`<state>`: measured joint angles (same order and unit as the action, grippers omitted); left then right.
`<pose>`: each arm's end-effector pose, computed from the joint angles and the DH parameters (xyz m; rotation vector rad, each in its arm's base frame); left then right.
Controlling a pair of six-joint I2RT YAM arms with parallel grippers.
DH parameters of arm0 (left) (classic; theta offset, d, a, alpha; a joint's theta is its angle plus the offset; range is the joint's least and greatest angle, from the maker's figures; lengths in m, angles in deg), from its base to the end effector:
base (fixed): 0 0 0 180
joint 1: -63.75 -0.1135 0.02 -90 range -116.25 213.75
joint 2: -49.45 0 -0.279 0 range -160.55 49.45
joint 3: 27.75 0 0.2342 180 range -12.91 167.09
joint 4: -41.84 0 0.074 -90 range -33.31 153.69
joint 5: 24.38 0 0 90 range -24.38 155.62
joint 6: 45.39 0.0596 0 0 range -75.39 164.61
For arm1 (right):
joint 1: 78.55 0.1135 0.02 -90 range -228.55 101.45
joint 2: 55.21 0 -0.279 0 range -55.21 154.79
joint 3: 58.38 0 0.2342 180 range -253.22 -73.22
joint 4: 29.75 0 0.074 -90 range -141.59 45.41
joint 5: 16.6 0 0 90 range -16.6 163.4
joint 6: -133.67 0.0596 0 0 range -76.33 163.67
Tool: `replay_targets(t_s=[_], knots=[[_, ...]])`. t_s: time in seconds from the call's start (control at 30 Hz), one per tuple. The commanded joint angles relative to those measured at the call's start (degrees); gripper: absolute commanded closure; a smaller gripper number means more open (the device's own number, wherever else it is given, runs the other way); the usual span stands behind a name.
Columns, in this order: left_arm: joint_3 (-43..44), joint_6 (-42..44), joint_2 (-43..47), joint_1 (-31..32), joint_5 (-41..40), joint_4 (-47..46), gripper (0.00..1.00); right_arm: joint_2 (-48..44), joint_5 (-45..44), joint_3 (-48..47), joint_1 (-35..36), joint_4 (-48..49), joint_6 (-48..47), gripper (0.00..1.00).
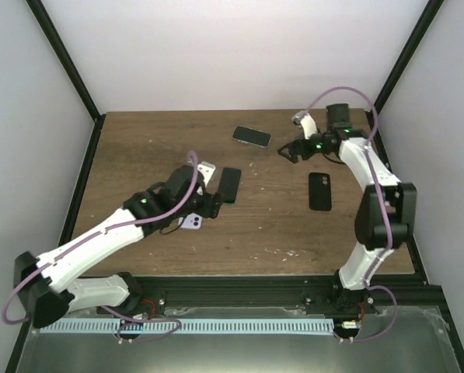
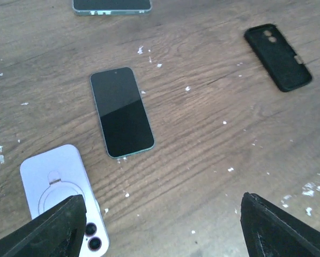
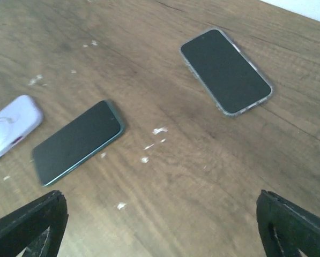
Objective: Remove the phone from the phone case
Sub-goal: Pick up the phone at the center of the board.
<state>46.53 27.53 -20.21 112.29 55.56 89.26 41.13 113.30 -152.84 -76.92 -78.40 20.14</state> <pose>0.1759 -0.1833 0.3038 0.5460 2.2693 -0.3796 0.3598 0.0485 0.2907 -0.7819 2.1485 0.6535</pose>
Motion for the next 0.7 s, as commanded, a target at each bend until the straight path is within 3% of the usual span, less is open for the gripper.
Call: replay_targets(t_s=[0.0, 0.23, 0.6, 0.67], knots=[[1.19, 2.76, 7.05, -0.51, 4.36, 8.93, 0.19, 10.09, -11.26, -10.48, 3.93, -0.95, -1.22, 0.0], [-7.26, 6.25, 16.42, -2.76, -0.58, 6.26, 0.09, 30.06, -14.18, -32.6, 6.79, -6.26, -0.85, 0.0], [-13.84, 5.85, 22.41, -13.93, 8.27, -0.56, 0.07, 51.33, -16.01, -54.89, 7.32, -3.97, 10.56, 0.0], [-14.0, 5.84, 22.19, -14.7, 9.91, -0.93, 0.08, 52.6, -15.28, -55.0, 7.4, -1.94, 12.74, 0.0]])
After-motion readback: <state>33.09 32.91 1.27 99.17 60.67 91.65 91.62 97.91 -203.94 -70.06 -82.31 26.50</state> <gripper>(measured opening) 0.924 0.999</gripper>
